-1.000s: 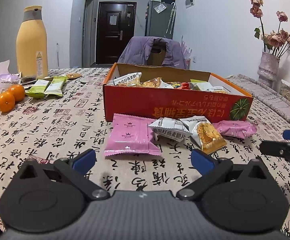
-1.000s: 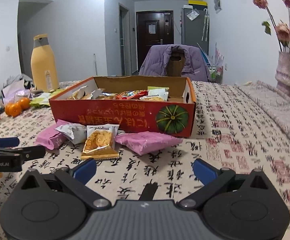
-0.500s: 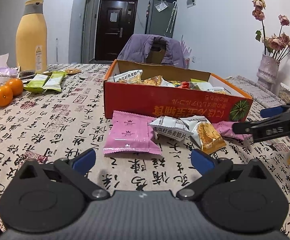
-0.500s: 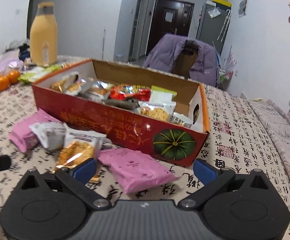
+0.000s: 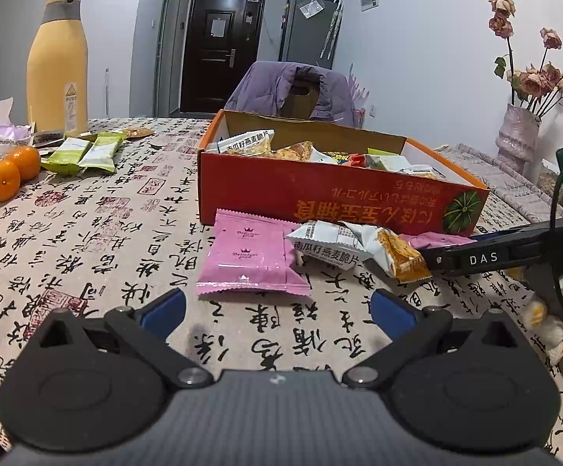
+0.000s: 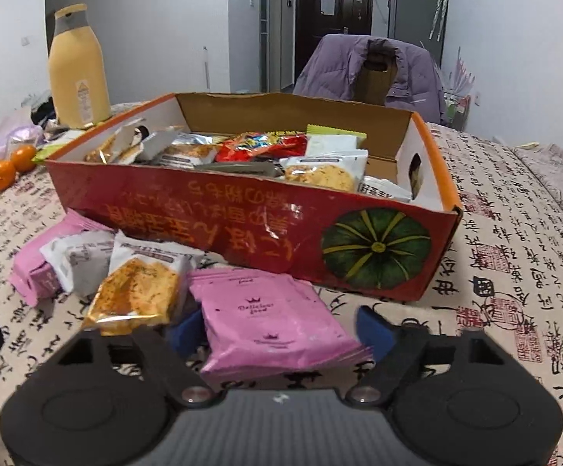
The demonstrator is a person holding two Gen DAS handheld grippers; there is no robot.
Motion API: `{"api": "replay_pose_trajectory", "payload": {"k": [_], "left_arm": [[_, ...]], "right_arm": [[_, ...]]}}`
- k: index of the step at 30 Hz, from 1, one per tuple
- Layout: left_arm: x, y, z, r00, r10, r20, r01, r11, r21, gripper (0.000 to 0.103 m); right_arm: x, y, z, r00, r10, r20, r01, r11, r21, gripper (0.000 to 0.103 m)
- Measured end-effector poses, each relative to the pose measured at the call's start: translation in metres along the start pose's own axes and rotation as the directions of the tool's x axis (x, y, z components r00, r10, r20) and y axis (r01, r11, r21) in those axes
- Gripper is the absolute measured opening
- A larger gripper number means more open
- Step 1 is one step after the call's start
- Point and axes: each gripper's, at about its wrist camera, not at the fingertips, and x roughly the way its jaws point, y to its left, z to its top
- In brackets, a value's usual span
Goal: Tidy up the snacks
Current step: 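Grasp the pink packet with the right gripper, then grasp the white-silver biscuit packet with the left gripper while the right gripper holds the pink packet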
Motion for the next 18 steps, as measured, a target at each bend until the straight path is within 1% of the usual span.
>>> {"api": "replay_pose_trajectory", "payload": {"k": [2,3,4,6,11,18], "left_arm": [[0.0,0.0,0.0,1.0,-0.001,0.0,0.001,1.0,0.0,0.103],[0.0,0.0,0.0,1.0,-0.001,-0.001,0.001,1.0,0.001,0.103],[0.0,0.0,0.0,1.0,-0.001,0.0,0.001,1.0,0.0,0.103],[0.0,0.0,0.0,1.0,-0.001,-0.001,0.001,1.0,-0.001,0.103],[-0.001,0.0,0.0,1.0,-0.002,0.001,0.002,1.0,-0.005,0.103],[-0.001,0.0,0.0,1.0,-0.006,0.0,0.006,1.0,-0.009,0.103]], "right_arm": [[-0.002,0.002,-0.001,1.0,0.002,0.002,-0.002,1.0,-0.008,0.073],[-0.003,0.003,-0.002,1.0,0.005,0.003,-0.005,1.0,-0.009,0.07],[-0.004,0.003,-0.002,1.0,0.016,0.006,-0.016,1.0,-0.007,0.062],[-0.007,0.007,-0.002,1.0,0.008,0.005,-0.008,1.0,-0.013,0.06],[-0.012,0.01,-0.005,1.0,-0.01,0.019,0.01,1.0,-0.008,0.06],[-0.038,0.011,-0.017,0.993,-0.069,0.093,0.069,0.998,0.011,0.06]]}}
